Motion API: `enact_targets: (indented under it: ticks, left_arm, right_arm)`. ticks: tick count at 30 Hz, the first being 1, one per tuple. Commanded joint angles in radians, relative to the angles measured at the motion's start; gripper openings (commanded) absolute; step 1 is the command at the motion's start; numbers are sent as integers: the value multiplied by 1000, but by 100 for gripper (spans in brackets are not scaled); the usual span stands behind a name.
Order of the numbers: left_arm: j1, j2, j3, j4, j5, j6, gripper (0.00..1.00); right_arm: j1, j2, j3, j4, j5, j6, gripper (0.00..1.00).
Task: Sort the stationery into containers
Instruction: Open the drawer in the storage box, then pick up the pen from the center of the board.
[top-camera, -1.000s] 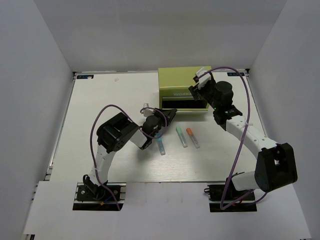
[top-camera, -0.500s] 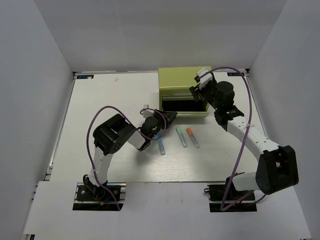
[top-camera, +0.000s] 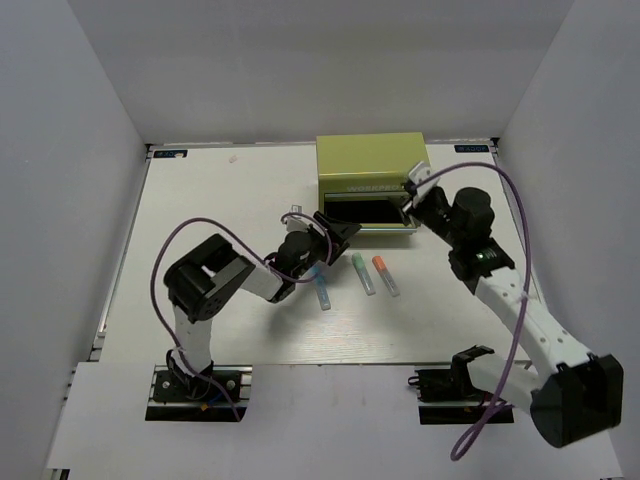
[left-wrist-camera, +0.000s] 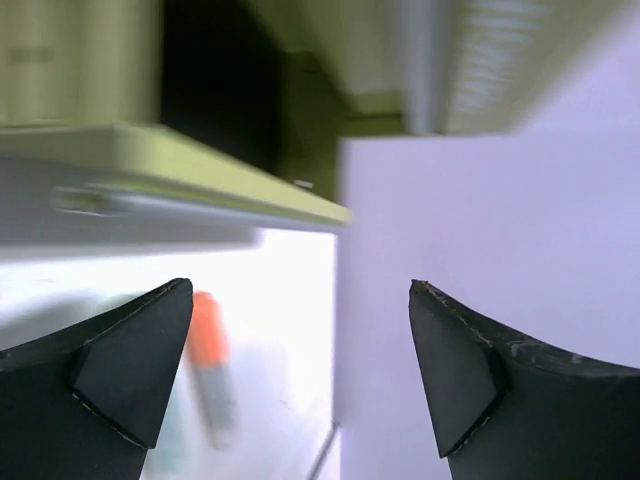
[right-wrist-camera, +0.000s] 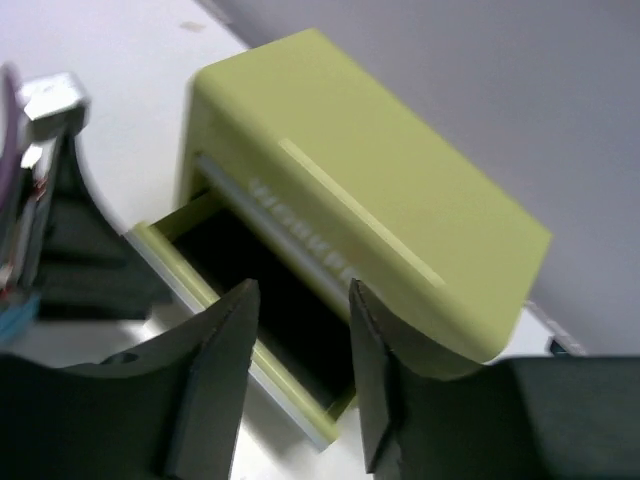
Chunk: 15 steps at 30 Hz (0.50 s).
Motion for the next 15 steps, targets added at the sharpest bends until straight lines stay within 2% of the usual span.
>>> enact_targets:
  ticks: [1,3,6,7,10,11,13,15]
  left_arm:
    - [-5,-175,-23,-26,72,79,99]
    - [-5,-285,-23,-154,114,167,99]
    - [-5,-405,-34,-347,126,252,99]
    - [8,-447,-52,-492,126,235,99]
    - [31,-619,-201,-607,111,183,99]
    - [41,-724,-271,-642,61,166,99]
    - [41,-824,-333,-672,45,166,99]
    - [52,-953,-361,-783,-7,236,99]
  right_arm:
    - [-10,-120,-64,-118,-144,23,46]
    - [-10,-160,-85,-225,-174,23,35]
    - [-13,-183,-101,-356,-168,32,34]
    - [-10,-188,-115,-368,-166,33,34]
    - [-10,-181,-132,-431,-174,55,44]
    - [-7,-153,-138,-468,-196,73,51]
    - [-4,-130,-145,-480,-217,88,54]
    - [-1,-87,-165,-480,-215,99,57]
